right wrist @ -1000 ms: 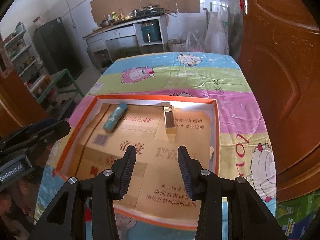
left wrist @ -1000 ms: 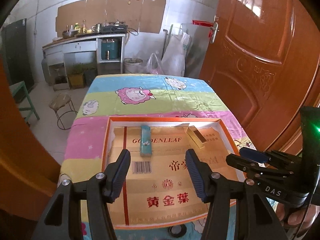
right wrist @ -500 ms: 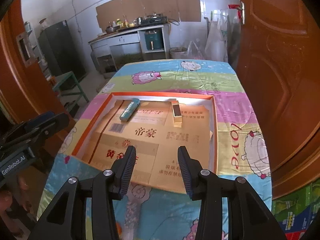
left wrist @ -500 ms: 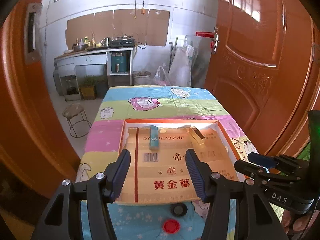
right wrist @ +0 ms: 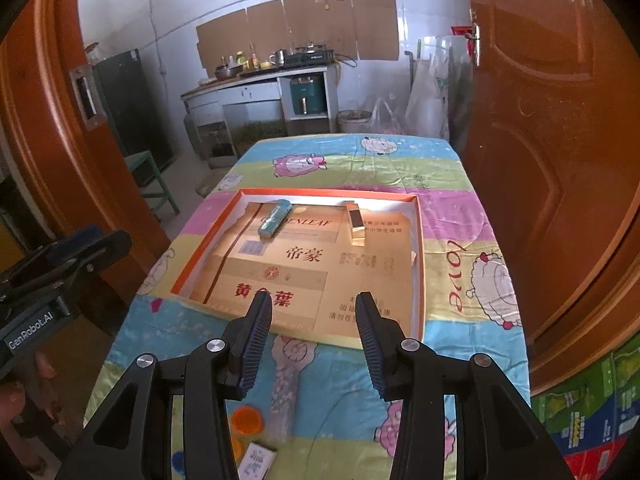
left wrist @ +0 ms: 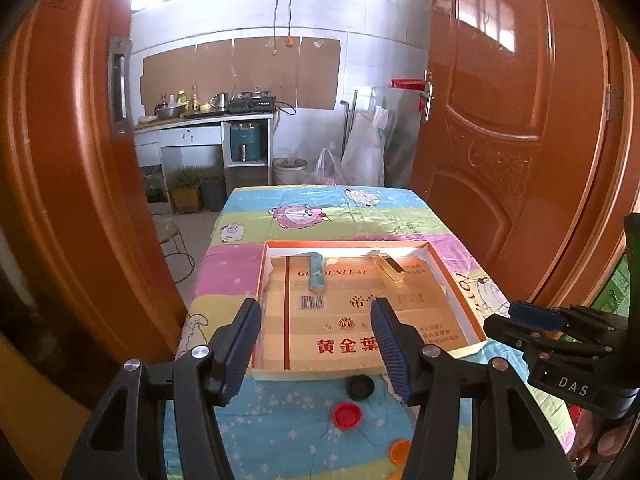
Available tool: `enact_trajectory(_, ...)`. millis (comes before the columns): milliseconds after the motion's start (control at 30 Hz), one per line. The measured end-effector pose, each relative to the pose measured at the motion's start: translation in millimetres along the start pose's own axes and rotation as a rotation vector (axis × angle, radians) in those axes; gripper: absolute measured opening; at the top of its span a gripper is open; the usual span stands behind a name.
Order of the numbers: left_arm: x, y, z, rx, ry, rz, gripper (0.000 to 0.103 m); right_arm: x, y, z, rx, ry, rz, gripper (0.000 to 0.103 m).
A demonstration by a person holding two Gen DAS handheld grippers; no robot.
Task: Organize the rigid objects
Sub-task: 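Withdraw both tools from the tray back toward the remaining items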
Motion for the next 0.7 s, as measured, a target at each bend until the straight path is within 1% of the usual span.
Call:
enact_trajectory(200, 0.7, -22.8, -9.0, 0.027, 0.000, -0.006, 0.057, -7.2, -23.6, -14.0, 0.025, -0.002, 0.004, 0.045)
enact_trajectory(433, 6.8, -37.5, -23.5, 0.043, 0.013, -0.022, 0.057, -15.4, -40.5, -37.3, 0.037, 0.001, 0.008, 0.045)
enact_trajectory(533, 7.3, -41.5, -35.5, 0.054, 0.012, -0.032, 0.057, -20.2, -45.5, -50.0, 0.047, 0.004, 0.018, 0.045)
enact_trajectory(700, 11.8, -37.0, -66.6, 0.028, 0.026, -0.039, 0.057, -28.8, -43.4, -73.8, 0.034, 0.004, 0.025, 0.045)
Point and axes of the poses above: each gripper's, at about its wrist camera, not at the fingertips, and y roughly the way its jaws point, x to its right, z to its top, the point moved 5 cm from there along y, roughly the way its jaws point, and after that the axes turned 6 degrees about -x, right-handed, at the moved point
